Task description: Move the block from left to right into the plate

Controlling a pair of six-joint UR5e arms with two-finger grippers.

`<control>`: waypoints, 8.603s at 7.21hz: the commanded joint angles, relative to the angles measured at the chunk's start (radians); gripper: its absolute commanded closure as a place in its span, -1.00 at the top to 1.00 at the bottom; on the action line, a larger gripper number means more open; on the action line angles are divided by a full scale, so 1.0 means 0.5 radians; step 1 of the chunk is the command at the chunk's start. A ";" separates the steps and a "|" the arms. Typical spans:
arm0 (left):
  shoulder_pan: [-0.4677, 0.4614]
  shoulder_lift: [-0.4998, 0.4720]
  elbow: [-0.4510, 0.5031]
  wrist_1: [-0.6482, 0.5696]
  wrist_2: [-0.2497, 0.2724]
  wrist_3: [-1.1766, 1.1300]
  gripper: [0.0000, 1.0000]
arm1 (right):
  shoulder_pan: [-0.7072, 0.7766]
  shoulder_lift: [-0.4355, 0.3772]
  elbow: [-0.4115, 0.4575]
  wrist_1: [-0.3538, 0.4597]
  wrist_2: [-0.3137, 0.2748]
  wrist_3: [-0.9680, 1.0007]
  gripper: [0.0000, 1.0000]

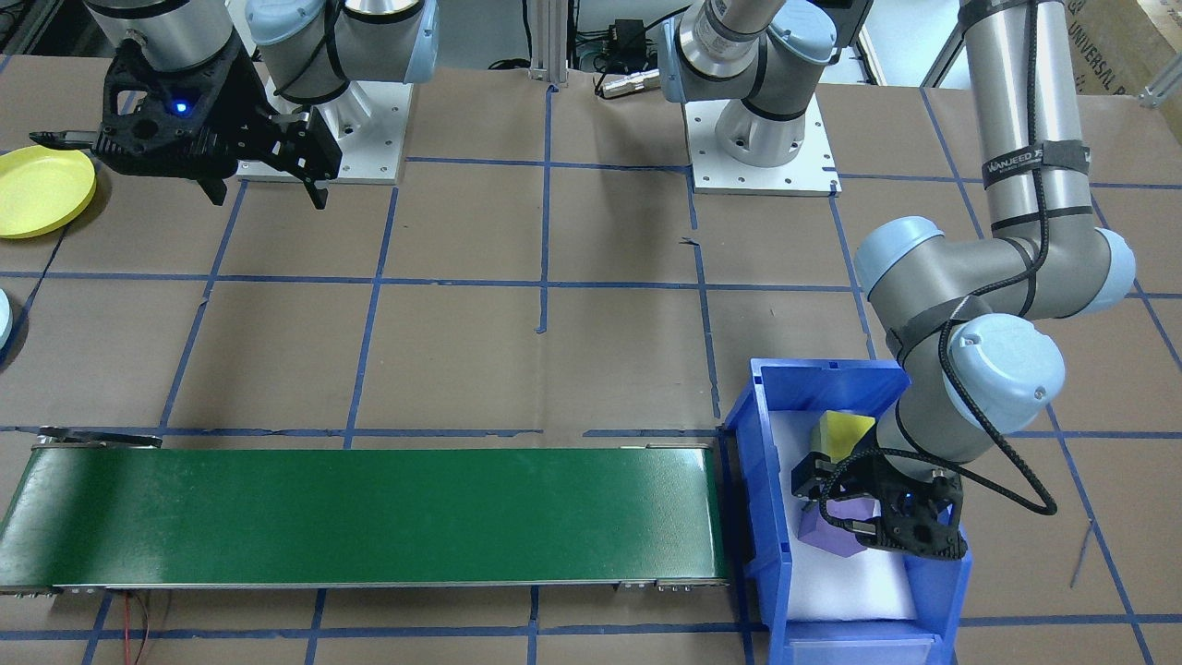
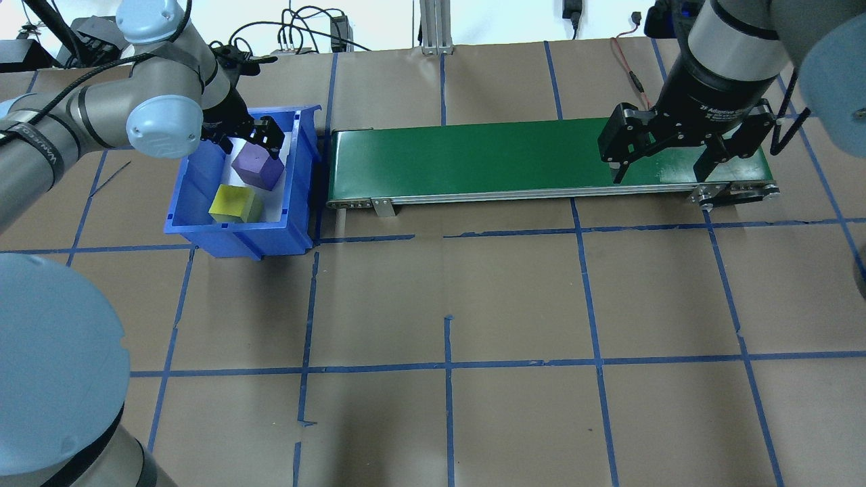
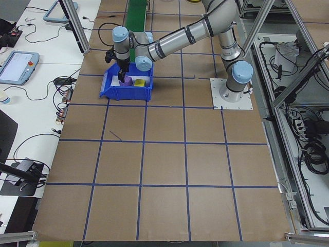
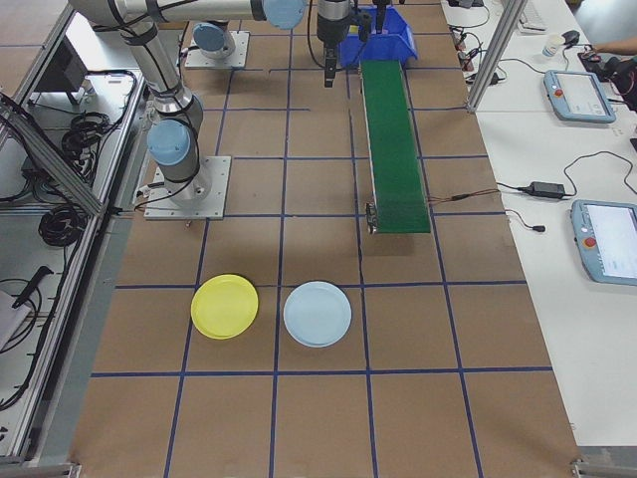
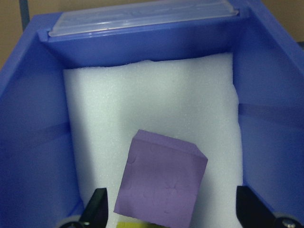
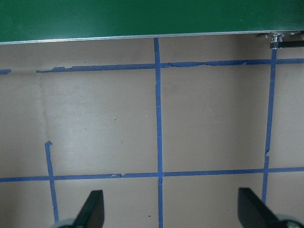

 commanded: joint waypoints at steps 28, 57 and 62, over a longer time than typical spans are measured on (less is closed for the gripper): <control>-0.539 0.109 0.046 0.206 -0.061 -0.719 1.00 | -0.028 0.000 -0.003 0.006 0.012 -0.015 1.00; -0.005 0.187 -0.334 -0.104 0.304 0.174 0.81 | -0.801 0.920 -0.208 -0.856 0.521 -0.923 1.00; -0.005 0.202 -0.310 -0.110 0.310 0.162 0.12 | -0.822 0.923 -0.218 -1.085 0.718 -1.018 1.00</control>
